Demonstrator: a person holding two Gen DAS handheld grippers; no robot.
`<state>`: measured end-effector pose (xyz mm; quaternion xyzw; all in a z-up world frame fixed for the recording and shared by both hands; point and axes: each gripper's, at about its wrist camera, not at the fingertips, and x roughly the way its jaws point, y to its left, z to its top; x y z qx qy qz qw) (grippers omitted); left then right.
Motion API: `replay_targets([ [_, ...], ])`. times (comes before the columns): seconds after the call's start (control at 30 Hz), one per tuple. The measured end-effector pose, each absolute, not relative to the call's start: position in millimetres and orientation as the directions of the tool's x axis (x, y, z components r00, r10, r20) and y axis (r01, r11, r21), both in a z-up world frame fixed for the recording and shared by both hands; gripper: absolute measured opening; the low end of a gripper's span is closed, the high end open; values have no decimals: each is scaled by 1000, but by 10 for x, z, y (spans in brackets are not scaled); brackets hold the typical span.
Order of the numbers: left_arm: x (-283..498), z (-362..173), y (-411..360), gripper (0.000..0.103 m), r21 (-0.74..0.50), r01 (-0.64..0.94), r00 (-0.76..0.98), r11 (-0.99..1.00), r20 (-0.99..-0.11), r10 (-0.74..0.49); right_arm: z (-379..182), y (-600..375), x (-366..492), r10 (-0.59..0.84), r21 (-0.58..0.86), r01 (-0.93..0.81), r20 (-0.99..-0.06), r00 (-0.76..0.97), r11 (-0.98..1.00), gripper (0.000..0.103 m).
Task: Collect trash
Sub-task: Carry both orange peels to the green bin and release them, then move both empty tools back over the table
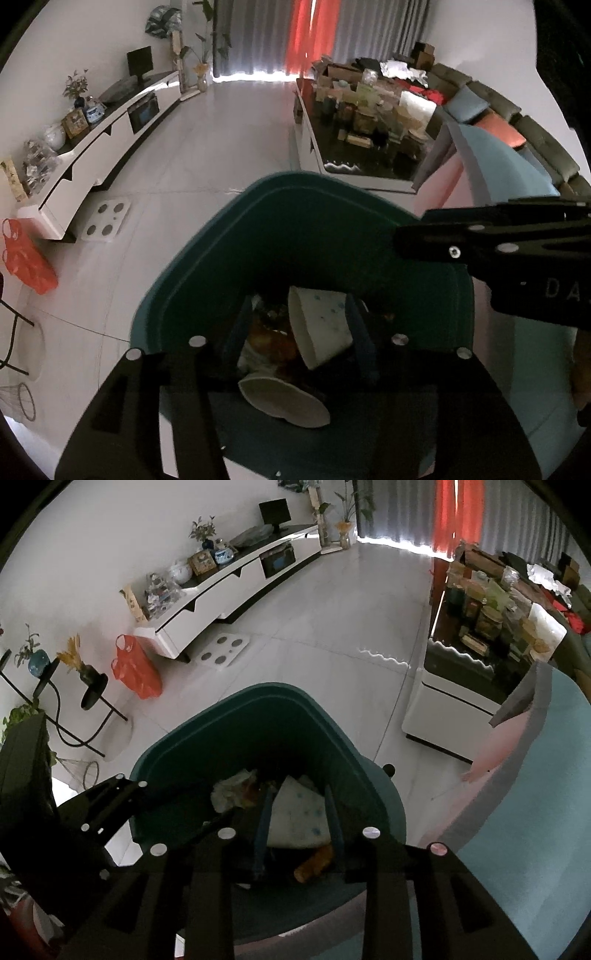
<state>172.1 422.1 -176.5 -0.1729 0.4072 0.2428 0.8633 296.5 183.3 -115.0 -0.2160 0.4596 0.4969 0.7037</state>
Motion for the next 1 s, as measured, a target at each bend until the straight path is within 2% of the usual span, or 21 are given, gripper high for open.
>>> replay_targets([
  [0.13,1568,-1635,4212,59,-101,-577,567,810,-764,309,-1019,1729,2983,536,160,-892,-838,103,422,31],
  [0.23,1426,-1446,4201,70,-99,-598,587,796,-730,350,-881,1647,2971,567,152,-894,-814,129,422,39],
  [0.3,1322,-1327,4194,74,-98,-609,598,787,-709,375,-785,1592,2961,585,144,-895,-797,148,422,40],
  [0.43,1133,-1055,4145,80,-101,-628,622,772,-661,419,-627,1461,2914,620,137,-896,-765,176,423,56],
  [0.53,1005,-850,4068,84,-97,-635,639,766,-623,451,-534,1329,2899,638,122,-892,-741,210,435,63],
  [0.6,913,-726,3998,88,-95,-639,649,763,-599,469,-471,1203,2908,647,109,-884,-723,243,455,73],
  [0.73,798,-494,3859,97,-107,-633,682,767,-546,487,-358,949,2933,673,105,-868,-679,294,485,81],
  [0.87,776,-281,3707,97,-101,-614,707,783,-512,488,-274,694,2972,684,103,-848,-645,341,519,90],
  [1.0,781,-82,3450,97,-76,-589,730,805,-478,489,-215,434,3018,688,102,-825,-613,388,556,94],
])
